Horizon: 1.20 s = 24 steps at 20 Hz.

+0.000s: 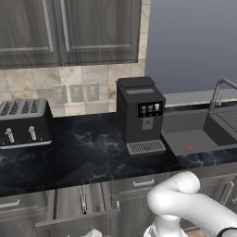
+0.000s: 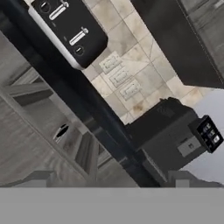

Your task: Take the tongs from the drawer on the left and place them on the dining counter next to the tray containing the kebab skewer.

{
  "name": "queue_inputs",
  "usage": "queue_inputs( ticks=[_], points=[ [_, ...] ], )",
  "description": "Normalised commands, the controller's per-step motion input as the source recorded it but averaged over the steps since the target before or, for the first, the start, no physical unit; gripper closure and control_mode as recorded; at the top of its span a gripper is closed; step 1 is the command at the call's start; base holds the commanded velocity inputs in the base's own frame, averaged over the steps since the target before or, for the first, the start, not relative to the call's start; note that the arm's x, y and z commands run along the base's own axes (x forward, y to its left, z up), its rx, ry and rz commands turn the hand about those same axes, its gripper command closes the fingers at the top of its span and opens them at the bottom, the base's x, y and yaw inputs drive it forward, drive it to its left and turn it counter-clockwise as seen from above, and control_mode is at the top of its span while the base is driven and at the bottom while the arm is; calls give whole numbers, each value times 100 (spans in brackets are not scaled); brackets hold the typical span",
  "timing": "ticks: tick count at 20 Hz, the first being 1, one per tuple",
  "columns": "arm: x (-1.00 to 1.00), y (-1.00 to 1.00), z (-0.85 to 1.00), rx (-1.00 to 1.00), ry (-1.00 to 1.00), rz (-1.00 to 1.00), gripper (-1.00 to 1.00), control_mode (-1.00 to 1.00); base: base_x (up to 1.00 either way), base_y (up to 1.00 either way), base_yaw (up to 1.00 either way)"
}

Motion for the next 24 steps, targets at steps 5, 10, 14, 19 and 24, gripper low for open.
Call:
queue_inputs(
  ticks=[5,10,14,19,24],
  points=[
    [9,-19,12,31,7,0,-100,-100,0,0,0],
    [0,-13,23,30,12,0,-100,-100,0,0,0],
    [0,-8,31,26,16,0,-100,-100,0,0,0],
    [4,-9,14,18,22,0,-100,-100,0,0,0],
    [23,-1,0,7,24,0,-100,-100,0,0,0]
  ],
)
